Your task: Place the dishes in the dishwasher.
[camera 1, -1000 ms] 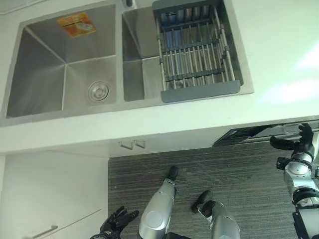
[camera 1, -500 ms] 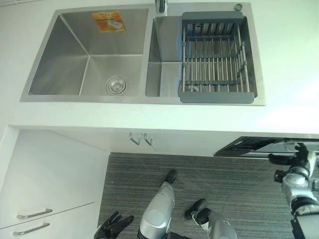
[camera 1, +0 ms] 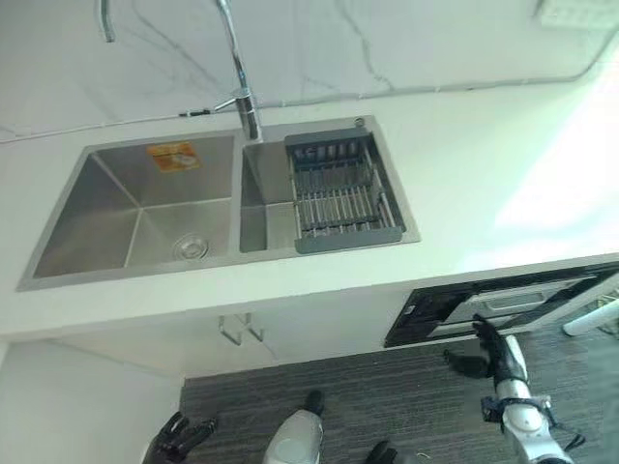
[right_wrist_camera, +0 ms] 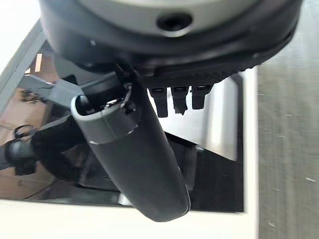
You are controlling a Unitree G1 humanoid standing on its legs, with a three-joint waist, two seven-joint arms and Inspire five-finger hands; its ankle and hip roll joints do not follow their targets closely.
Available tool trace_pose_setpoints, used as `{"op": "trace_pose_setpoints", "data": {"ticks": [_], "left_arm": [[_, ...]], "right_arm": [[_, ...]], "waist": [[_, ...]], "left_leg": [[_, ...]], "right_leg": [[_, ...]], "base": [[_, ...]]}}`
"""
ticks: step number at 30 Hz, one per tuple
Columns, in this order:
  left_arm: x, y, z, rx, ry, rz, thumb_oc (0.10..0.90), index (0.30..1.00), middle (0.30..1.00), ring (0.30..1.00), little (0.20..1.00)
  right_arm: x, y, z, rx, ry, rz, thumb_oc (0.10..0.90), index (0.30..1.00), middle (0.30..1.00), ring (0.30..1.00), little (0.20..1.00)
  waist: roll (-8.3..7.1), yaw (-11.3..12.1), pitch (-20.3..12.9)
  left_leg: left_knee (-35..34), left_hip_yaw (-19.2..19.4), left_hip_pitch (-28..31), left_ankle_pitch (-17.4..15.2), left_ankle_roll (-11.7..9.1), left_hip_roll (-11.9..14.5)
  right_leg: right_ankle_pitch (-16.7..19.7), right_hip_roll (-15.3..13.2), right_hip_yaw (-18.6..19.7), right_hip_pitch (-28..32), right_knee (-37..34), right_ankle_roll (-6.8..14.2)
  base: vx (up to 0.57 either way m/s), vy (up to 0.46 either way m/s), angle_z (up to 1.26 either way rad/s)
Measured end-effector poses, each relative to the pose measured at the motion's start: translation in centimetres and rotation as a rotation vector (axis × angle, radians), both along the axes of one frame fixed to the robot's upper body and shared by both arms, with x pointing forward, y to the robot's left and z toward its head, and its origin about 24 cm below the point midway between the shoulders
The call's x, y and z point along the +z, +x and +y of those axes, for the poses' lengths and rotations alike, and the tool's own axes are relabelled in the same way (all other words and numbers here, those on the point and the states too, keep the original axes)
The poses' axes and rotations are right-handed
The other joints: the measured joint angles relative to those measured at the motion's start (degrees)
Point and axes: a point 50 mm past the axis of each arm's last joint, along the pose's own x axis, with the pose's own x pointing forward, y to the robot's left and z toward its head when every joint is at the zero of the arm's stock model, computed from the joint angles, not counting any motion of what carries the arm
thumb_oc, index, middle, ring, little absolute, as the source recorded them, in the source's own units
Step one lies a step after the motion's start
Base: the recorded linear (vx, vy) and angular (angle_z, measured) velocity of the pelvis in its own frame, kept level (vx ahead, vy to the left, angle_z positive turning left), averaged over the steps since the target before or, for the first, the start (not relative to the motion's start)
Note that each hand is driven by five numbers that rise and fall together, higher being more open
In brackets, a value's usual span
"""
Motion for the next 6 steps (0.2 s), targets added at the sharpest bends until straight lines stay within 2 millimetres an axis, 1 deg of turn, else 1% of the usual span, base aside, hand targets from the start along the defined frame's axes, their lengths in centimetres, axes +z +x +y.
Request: {"op": "trace_pose_setpoints", "data": {"ticks": [1,4,5,6], "left_arm": [[-0.1,0.4,-0.3,-0.023,-0.007,0.006,0.800,0.900,0.900,0.900,0.900],[-0.2,0.7,-0.8,-0.066,-0.017,0.022,0.800,0.900,0.900,0.900,0.900],[-0.3,0.9,-1.1,-0.093,-0.021,0.027,0.800,0.900,0.900,0.900,0.900],[-0.5,1.3,-1.7,-0.159,-0.033,0.034,0.800,0.900,0.900,0.900,0.900]], "right_arm": [[-0.8,-1.0,0.2,0.004,0.013,0.047,0.800,0.900,0.900,0.900,0.900],[-1.6,-2.1,0.4,0.014,0.027,0.095,0.800,0.900,0.900,0.900,0.900],[-1.9,-2.5,0.3,0.013,0.026,0.116,0.800,0.900,0.900,0.900,0.900],[-2.3,-3.0,0.2,0.006,0.029,0.142,0.800,0.900,0.900,0.900,0.900]], "waist": [[-0.08,-1.23,-0.21],[0.03,-1.89,-0.28],[0.15,-2.03,-0.34],[0.26,-2.68,-0.41]], "left_leg": [[0.21,0.92,-0.18,-0.10,0.18,0.09],[0.28,2.03,-0.17,-0.30,0.48,0.23],[0.32,2.71,-0.09,-0.39,0.59,0.31],[0.40,3.07,0.00,-0.51,0.73,0.32]], "right_leg": [[0.48,-0.05,1.07,-0.87,0.03,0.01],[0.91,-0.02,2.47,-1.47,0.32,0.32],[1.00,-0.03,2.87,-1.62,0.34,0.36],[1.22,-0.04,3.22,-1.65,0.37,0.20]], "base": [[-0.08,0.048,-0.42],[-0.04,0.029,-0.25],[-0.05,0.042,-0.21],[-0.04,0.044,-0.21]]}}
